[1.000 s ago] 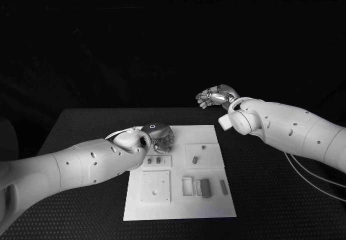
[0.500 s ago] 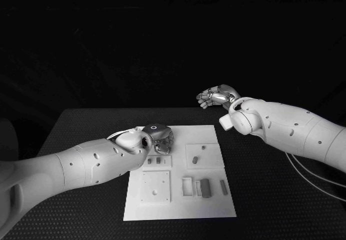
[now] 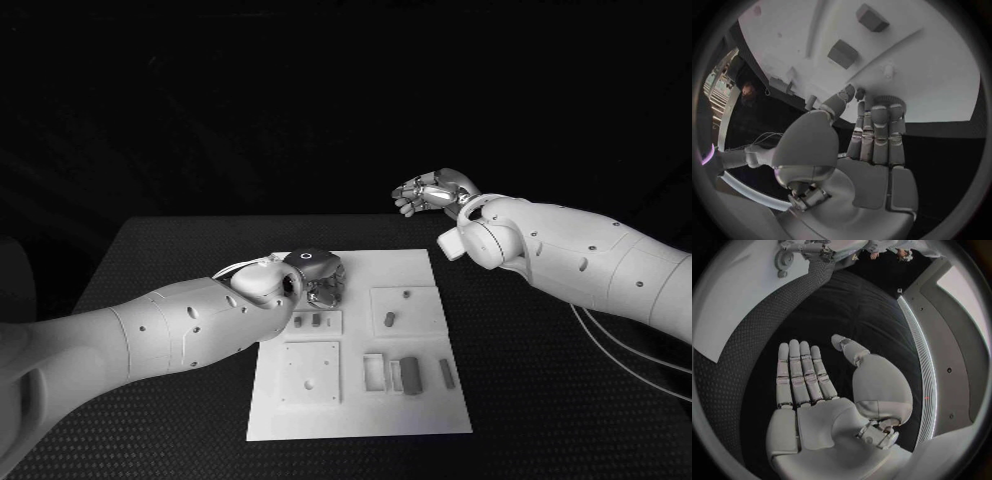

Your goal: Assemble the parts on the task board

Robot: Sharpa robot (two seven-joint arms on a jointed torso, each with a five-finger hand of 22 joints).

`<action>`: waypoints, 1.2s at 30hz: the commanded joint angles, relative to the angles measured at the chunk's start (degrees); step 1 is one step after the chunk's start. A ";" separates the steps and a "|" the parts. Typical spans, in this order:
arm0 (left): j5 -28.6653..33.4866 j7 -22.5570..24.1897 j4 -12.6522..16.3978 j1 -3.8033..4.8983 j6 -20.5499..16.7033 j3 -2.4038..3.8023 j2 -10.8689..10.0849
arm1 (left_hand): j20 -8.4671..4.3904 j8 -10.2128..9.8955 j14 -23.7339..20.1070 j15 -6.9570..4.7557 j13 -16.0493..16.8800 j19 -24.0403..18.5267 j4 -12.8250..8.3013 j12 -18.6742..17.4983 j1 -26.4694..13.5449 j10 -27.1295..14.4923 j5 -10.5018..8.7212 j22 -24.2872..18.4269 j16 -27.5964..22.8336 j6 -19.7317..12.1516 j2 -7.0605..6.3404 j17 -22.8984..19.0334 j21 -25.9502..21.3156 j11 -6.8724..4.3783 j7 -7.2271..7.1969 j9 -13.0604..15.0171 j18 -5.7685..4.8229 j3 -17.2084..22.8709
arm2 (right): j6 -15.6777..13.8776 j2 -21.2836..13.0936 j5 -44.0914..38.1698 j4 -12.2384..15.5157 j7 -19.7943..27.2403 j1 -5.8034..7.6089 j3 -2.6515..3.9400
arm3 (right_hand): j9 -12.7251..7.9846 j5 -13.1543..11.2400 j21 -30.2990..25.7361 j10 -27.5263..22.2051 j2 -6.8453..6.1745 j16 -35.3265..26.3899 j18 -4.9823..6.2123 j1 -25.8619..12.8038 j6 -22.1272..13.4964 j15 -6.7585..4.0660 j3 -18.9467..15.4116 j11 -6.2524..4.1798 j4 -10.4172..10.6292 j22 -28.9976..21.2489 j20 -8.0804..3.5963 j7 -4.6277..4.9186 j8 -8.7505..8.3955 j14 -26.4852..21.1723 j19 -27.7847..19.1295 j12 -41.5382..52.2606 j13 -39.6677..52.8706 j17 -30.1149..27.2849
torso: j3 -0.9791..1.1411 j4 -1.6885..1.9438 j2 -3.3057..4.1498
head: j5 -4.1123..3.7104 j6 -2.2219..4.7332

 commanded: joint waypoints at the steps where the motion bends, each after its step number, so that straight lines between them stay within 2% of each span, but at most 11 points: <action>1: -0.47 0.34 0.01 -0.31 1.44 0.02 0.34 | -2.64 0.42 0.46 -0.04 0.04 0.53 -0.18 -0.11 -0.01 0.58 0.37 1.22 0.53 0.46 0.82 0.03 0.33 -0.08 -0.11 -0.13 1.05 0.37 | 0.81 0.01 -0.46 0.10 0.21 0.00 0.03 | -0.07 0.26 -0.38 -0.03 0.06 -0.39 0.80 -0.41 0.07 0.01 -0.22 0.41 0.01 0.09 0.08 0.21 -0.19 -0.55 -0.18 -0.29 -0.06 0.09 | -0.03 -0.03 0.05 | -0.03 -0.10; 11: -0.47 0.82 -0.02 -0.64 1.38 0.03 0.44 | -2.81 0.91 0.77 -0.32 0.05 0.59 -0.43 -0.19 0.84 1.68 0.83 1.19 1.34 1.58 1.65 -0.35 0.62 -0.39 -0.52 -0.30 1.06 0.78 | 0.86 0.06 -0.47 0.13 0.22 0.00 0.03 | -0.07 0.25 -0.40 -0.02 0.07 -0.39 0.80 -0.41 0.07 0.01 -0.22 0.40 0.03 0.11 0.08 0.21 -0.18 -0.55 -0.17 -0.29 -0.05 0.10 | -0.06 0.11 0.06 | -0.29 -0.32; 16: -0.47 0.80 0.04 -0.64 1.61 0.03 0.35 | -2.85 0.91 0.98 -0.38 -0.02 0.65 -0.40 -0.36 0.87 1.71 0.86 1.18 1.54 1.65 1.73 -0.44 0.68 -0.43 -0.59 -0.38 1.05 0.79 | 0.87 0.11 -0.47 0.12 0.24 0.00 0.03 | -0.07 0.26 -0.41 -0.02 0.07 -0.40 0.80 -0.41 0.07 0.01 -0.22 0.40 0.04 0.13 0.09 0.21 -0.18 -0.55 -0.16 -0.29 -0.05 0.10 | 0.00 0.07 0.02 | -0.26 -0.40; 31: -0.43 0.97 -0.50 -0.72 3.02 0.03 0.69 | -3.26 1.45 2.55 -0.79 -0.34 1.35 -0.52 -0.95 1.84 3.20 1.33 1.15 2.71 3.03 2.81 -1.28 1.24 -0.80 -0.88 -0.73 1.16 1.42 | 0.85 0.16 -0.47 0.15 0.26 0.00 0.03 | -0.08 0.27 -0.46 -0.02 0.08 -0.41 0.80 -0.44 0.07 0.02 -0.22 0.40 0.06 0.17 0.09 0.21 -0.17 -0.56 -0.15 -0.29 -0.06 0.11 | -0.01 0.00 0.01 | -0.18 -0.47; 36: -0.42 0.92 -0.85 -0.76 3.17 0.03 0.84 | -3.32 1.40 2.77 -0.79 -0.79 1.41 -0.49 -1.51 2.61 3.47 0.80 1.10 2.80 3.18 2.80 -1.77 1.28 -0.83 -0.83 -1.01 1.12 2.34 | 0.85 0.08 -0.47 0.25 0.26 0.00 0.03 | -0.08 0.27 -0.47 -0.02 0.08 -0.41 0.80 -0.44 0.07 0.02 -0.22 0.40 0.07 0.18 0.09 0.21 -0.17 -0.56 -0.15 -0.29 -0.06 0.11 | 0.00 -0.04 0.02 | -0.26 -0.58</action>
